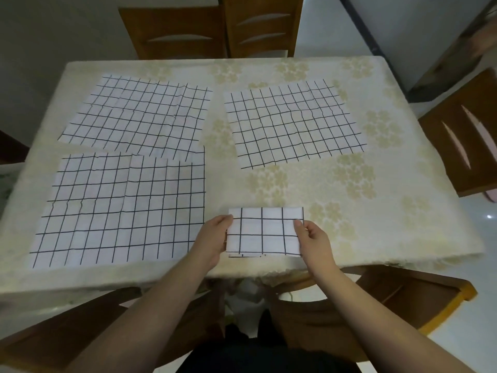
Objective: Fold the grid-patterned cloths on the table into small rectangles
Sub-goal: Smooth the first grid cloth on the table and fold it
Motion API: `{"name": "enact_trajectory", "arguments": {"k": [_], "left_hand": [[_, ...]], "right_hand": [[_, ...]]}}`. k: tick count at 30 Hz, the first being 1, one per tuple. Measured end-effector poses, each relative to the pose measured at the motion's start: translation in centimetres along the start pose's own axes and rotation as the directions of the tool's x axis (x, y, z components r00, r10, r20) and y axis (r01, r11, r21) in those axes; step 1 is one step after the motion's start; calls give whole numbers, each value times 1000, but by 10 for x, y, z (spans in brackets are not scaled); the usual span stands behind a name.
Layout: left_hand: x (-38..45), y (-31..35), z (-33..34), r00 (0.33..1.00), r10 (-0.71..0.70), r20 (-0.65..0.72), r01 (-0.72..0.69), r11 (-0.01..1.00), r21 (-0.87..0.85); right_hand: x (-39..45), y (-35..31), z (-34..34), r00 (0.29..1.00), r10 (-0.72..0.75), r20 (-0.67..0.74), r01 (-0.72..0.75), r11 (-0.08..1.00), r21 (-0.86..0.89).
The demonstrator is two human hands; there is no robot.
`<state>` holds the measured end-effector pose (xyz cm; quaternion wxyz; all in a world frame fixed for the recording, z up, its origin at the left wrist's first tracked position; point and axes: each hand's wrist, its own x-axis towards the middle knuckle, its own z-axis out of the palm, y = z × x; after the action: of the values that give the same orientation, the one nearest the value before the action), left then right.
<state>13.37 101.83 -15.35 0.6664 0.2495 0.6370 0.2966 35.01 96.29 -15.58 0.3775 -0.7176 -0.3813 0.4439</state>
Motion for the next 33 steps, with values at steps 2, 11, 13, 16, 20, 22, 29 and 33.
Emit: {"name": "enact_trajectory", "arguments": {"k": [2, 11, 13, 16, 20, 22, 29, 33], "left_hand": [[-7, -1, -6, 998, -3, 56, 2, 1000, 13], [-33, -19, -49, 972, 183, 149, -231, 870, 435], [-40, -18, -53, 959, 247, 143, -285, 852, 439], [-46, -20, -55, 938, 304, 167, -346, 845, 407], [-46, -25, -57, 916, 334, 222, -398, 824, 403], [-44, -28, -58, 911, 335, 241, -410, 808, 424], [-51, -30, -42, 921, 268, 283, -365, 846, 388], [-56, -28, -27, 929, 261, 263, -343, 874, 344]], "right_hand": [[-8, -4, 5, 999, 1, -32, 0, 1000, 27], [-35, -7, 17, 997, 69, -37, -66, 994, 91], [-44, -7, 18, 993, 111, -27, -108, 987, 121], [-56, 2, 18, 993, 117, -15, -114, 982, 149], [-66, 14, 17, 987, 152, -49, -145, 981, 128], [-73, 12, 15, 984, 152, -89, -141, 983, 120], [-93, 11, 1, 979, 104, -173, -98, 994, 46], [-109, 8, -9, 976, 140, -165, -120, 985, 128]]}}
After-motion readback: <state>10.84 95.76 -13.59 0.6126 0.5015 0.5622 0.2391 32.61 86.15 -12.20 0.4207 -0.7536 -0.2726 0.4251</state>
